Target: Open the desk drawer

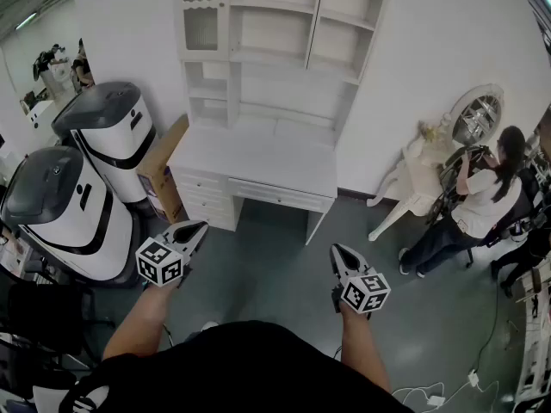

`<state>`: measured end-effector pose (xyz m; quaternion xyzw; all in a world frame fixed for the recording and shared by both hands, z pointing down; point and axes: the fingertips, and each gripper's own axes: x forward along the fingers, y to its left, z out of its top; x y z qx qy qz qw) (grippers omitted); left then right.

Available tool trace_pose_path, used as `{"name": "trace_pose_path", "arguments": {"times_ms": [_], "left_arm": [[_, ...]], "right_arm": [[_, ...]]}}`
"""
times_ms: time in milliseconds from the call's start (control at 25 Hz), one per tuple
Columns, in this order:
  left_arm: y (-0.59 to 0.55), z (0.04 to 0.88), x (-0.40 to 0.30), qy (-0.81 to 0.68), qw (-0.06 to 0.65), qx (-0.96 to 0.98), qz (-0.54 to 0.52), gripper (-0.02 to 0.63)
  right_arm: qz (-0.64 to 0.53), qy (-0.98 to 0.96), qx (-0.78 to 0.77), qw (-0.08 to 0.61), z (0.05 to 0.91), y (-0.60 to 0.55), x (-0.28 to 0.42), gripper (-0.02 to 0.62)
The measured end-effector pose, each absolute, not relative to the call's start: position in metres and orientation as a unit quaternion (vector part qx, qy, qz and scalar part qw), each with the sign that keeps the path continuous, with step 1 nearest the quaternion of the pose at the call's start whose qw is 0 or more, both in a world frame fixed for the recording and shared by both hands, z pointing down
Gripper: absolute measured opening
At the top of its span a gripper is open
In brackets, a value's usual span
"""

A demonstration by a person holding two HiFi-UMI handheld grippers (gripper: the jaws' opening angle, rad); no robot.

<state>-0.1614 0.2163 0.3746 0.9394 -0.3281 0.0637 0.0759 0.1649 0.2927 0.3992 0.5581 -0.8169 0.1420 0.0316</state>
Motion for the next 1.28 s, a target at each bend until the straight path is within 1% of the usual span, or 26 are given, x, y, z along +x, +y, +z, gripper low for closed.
{"name": "trace_pose_path", "arguments": {"times_ms": [640,760,880,1080,1280], "left_arm": [[0.221,0.384,-0.159,-0.347,0.079,0.931,0.085,0.009],[0.207,0.383,-0.158,-0.346,0.079,0.931,0.080,0.009],[0.190,0.390,-0.156,-0.340,0.088,0.933,0.076,0.009],[0.157,0.402,-0.150,-0.321,0.107,0.938,0.076,0.009],[0.109,0.400,-0.149,-0.302,0.107,0.945,0.072,0.009]], "right_arm": [[0.144,-0.827,0.544,0.013,0.404,0.274,0.177,0.006],[0.146,-0.825,0.546,0.013,0.406,0.263,0.180,0.058],[0.148,-0.822,0.550,0.021,0.409,0.251,0.177,0.085],[0.152,-0.814,0.559,0.037,0.412,0.229,0.172,0.103],[0.154,-0.804,0.573,0.036,0.413,0.192,0.163,0.114]]}}
